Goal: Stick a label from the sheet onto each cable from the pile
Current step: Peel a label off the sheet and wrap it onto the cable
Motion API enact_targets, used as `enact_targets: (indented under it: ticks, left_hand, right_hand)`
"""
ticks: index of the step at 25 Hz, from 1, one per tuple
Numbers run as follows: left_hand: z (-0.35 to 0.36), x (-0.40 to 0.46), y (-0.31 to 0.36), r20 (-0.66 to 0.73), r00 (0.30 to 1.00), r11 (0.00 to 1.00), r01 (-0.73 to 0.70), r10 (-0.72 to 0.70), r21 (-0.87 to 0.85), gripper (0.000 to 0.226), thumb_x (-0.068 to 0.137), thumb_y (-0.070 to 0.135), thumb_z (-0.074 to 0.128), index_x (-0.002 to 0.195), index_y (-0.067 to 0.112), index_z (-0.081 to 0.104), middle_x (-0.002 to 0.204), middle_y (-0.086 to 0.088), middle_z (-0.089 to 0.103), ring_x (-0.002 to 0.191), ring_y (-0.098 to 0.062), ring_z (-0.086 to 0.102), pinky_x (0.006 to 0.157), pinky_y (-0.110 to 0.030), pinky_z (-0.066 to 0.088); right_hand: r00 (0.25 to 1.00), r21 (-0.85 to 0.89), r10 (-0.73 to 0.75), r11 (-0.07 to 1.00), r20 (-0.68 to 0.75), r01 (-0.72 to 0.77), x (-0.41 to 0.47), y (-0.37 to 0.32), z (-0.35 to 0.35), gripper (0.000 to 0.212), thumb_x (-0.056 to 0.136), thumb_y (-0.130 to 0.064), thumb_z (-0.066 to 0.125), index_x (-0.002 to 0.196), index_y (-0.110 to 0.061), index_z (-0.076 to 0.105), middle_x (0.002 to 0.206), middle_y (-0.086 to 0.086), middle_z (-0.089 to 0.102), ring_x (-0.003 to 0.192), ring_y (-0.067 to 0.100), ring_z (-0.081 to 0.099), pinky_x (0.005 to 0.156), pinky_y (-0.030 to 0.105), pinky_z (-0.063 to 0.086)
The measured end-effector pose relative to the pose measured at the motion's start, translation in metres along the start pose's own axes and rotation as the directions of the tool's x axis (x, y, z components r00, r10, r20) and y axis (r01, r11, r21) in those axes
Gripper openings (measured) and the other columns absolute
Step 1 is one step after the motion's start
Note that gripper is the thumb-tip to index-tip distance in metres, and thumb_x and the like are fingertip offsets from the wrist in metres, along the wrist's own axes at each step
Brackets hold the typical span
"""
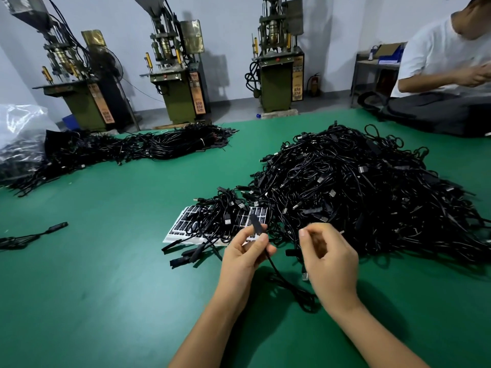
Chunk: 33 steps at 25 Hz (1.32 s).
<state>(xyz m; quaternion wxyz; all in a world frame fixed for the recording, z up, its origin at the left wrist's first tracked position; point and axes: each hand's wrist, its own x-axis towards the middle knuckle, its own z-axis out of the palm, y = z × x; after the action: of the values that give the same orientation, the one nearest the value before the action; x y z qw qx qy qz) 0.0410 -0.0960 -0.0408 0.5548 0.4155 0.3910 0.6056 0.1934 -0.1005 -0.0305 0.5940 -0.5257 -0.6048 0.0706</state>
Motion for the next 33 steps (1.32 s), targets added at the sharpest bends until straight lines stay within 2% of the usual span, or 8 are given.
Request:
enact_targets:
  ticks: [4, 7, 10, 14, 16, 21, 26, 33]
  left_hand:
    - [0.009, -0.006, 0.0, 0.1, 0.994, 0.994, 0.03, -0.041, 0.109, 0.017, 0.092, 0.023, 0.059, 0.099, 0.013, 0.071, 0.067, -0.004, 0.055, 0.056, -0.009, 0.048, 0.051, -0.017, 0.04]
    - [0.012, -0.007, 0.001, 0.14, 0.989, 0.987, 0.022, -0.044, 0.16, 0.018, 0.096, 0.017, 0.053, 0.093, 0.009, 0.069, 0.068, -0.006, 0.053, 0.059, -0.01, 0.047, 0.054, -0.02, 0.039]
    - [0.015, -0.007, 0.001, 0.16, 0.985, 0.983, 0.036, -0.065, 0.181, 0.026, 0.098, 0.014, 0.048, 0.075, 0.011, 0.06, 0.064, -0.004, 0.05, 0.058, -0.012, 0.043, 0.055, -0.023, 0.035]
    - [0.012, -0.003, 0.006, 0.266, 0.939, 0.975, 0.218, -0.219, 0.034, 0.021, 0.088, 0.025, 0.053, 0.071, 0.014, 0.056, 0.06, 0.0, 0.046, 0.057, -0.013, 0.042, 0.054, -0.023, 0.033]
    - [0.014, -0.005, 0.004, 0.273, 0.936, 0.975, 0.217, -0.221, 0.046, 0.021, 0.088, 0.029, 0.052, 0.076, 0.014, 0.058, 0.061, 0.001, 0.048, 0.056, -0.013, 0.043, 0.054, -0.023, 0.036]
    - [0.022, -0.01, -0.003, 0.191, 0.98, 0.962, 0.008, -0.062, 0.274, 0.013, 0.1, 0.017, 0.05, 0.091, 0.009, 0.056, 0.061, 0.004, 0.05, 0.053, -0.009, 0.044, 0.05, -0.02, 0.039]
    - [0.019, -0.005, 0.004, 0.049, 0.994, 0.952, 0.076, -0.095, 0.297, 0.021, 0.098, 0.015, 0.048, 0.081, 0.008, 0.058, 0.055, 0.003, 0.05, 0.044, -0.01, 0.041, 0.044, -0.021, 0.034]
    - [-0.022, 0.01, 0.02, -0.268, 0.963, 0.927, 0.122, -0.024, 0.356, 0.024, 0.093, 0.017, 0.055, 0.07, 0.012, 0.057, 0.056, 0.002, 0.037, 0.048, -0.01, 0.028, 0.042, -0.02, 0.022]
  right_hand:
    - [0.945, 0.201, 0.176, 0.951, 0.275, -0.236, 0.001, 0.0, 0.006, 0.009, 0.091, -0.023, 0.063, 0.091, -0.03, 0.069, 0.082, -0.012, 0.067, 0.076, 0.003, 0.061, 0.062, 0.015, 0.047]
    - [0.855, 0.296, 0.258, 0.86, 0.45, -0.416, 0.003, -0.002, 0.008, 0.015, 0.092, -0.023, 0.062, 0.09, -0.037, 0.069, 0.075, -0.015, 0.068, 0.064, -0.002, 0.059, 0.055, 0.009, 0.042]
    - [0.756, 0.353, 0.263, 0.76, 0.6, -0.545, 0.005, -0.001, 0.008, 0.019, 0.094, -0.022, 0.06, 0.093, -0.034, 0.074, 0.061, -0.01, 0.061, 0.049, 0.001, 0.048, 0.044, 0.013, 0.036]
    - [0.641, 0.433, 0.188, 0.596, 0.744, -0.677, 0.012, 0.005, 0.004, 0.02, 0.078, -0.031, 0.071, 0.094, -0.019, 0.073, 0.07, 0.005, 0.063, 0.063, 0.015, 0.059, 0.045, 0.019, 0.032]
    - [0.645, 0.442, 0.255, 0.548, 0.721, -0.71, 0.014, 0.006, 0.004, 0.018, 0.067, -0.033, 0.076, 0.078, -0.02, 0.071, 0.066, 0.005, 0.058, 0.065, 0.022, 0.052, 0.046, 0.021, 0.031]
    - [0.721, 0.468, 0.374, 0.57, 0.584, -0.675, 0.017, 0.012, 0.008, 0.018, 0.064, -0.036, 0.076, 0.066, -0.018, 0.072, 0.052, -0.004, 0.049, 0.048, 0.004, 0.041, 0.041, 0.015, 0.031]
    - [0.755, 0.415, 0.437, 0.644, 0.489, -0.642, 0.015, 0.016, 0.012, 0.023, 0.09, -0.025, 0.064, 0.073, -0.017, 0.076, 0.069, 0.0, 0.068, 0.053, 0.004, 0.053, 0.042, 0.017, 0.037]
    - [0.836, 0.27, 0.395, 0.817, 0.38, -0.509, 0.022, 0.02, -0.001, 0.013, 0.094, -0.023, 0.058, 0.088, -0.023, 0.07, 0.077, -0.003, 0.067, 0.061, 0.002, 0.06, 0.052, 0.015, 0.046]
